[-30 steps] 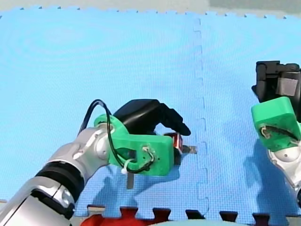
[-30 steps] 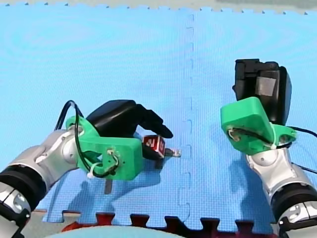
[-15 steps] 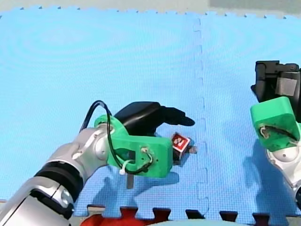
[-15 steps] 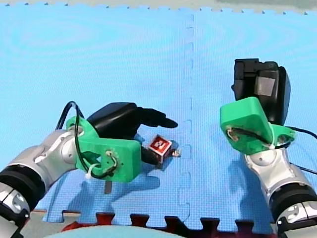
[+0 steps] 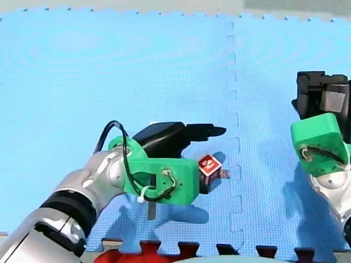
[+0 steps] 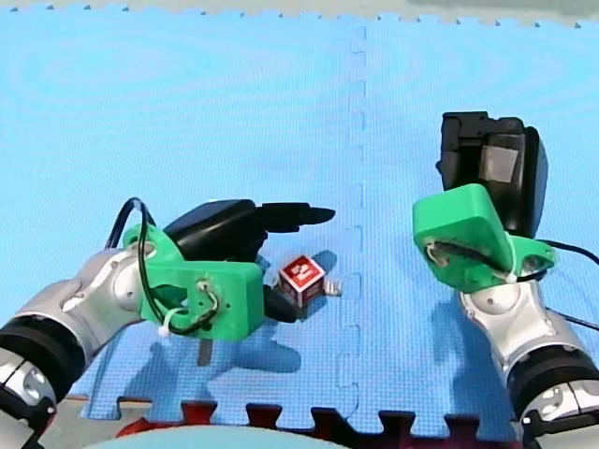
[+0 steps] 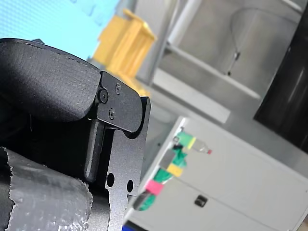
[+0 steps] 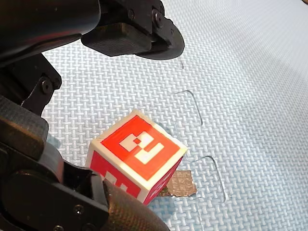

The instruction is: Stack cube left

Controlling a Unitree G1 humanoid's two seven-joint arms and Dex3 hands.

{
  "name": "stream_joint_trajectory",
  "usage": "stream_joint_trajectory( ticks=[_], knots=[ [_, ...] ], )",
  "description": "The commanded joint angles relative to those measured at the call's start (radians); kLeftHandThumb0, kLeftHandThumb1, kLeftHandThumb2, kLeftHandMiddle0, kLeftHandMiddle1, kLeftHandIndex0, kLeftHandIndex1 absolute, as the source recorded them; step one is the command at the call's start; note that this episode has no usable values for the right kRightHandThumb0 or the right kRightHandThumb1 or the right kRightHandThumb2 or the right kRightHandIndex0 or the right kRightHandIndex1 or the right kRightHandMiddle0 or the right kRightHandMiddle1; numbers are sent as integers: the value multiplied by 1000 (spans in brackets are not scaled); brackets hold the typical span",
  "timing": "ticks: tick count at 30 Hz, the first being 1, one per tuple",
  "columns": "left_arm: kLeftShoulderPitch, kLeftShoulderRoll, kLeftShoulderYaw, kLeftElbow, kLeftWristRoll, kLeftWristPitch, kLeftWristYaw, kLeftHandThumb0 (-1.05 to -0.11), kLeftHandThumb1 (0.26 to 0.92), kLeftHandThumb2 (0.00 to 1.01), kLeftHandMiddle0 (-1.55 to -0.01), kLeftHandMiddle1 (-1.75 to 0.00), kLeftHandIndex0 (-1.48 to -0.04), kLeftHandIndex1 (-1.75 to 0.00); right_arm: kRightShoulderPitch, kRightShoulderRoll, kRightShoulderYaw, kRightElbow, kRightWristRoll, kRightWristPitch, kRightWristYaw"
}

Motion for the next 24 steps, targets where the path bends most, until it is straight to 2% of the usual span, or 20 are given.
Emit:
stream_joint_trajectory(
  ticks=[1, 9, 14, 20, 23, 24],
  knots=[
    [-1, 3, 3, 5, -3, -4, 5, -1017, 768, 0, -847, -1746, -319, -6, -4, -1, 1, 3, 1, 4, -4],
    [-3, 2, 2, 11, 0, -9, 22, -1016, 763, 0, -869, -1746, -319, -5, -7, 0, 2, 6, 1, 9, -7],
    [-3, 12, 11, 6, -11, -17, 7, -1011, 760, 0, -874, -1746, -325, -7, -7, -2, 2, 7, 2, 7, -6],
    [-8, 44, 22, -34, -16, 24, -25, -1008, 764, 4, -872, -1746, -336, -10, 1, -6, -1, 7, 3, 4, -11],
    [5, 89, 33, -121, -18, 25, -31, -1030, 787, 13, -873, -1746, -349, -15, 7, -8, -4, 9, 7, 5, -8],
    [24, 113, 42, -185, -24, 29, -44, -1035, 791, 14, -873, -1746, -354, -17, 9, -8, -5, 9, 9, 8, -6]
  ],
)
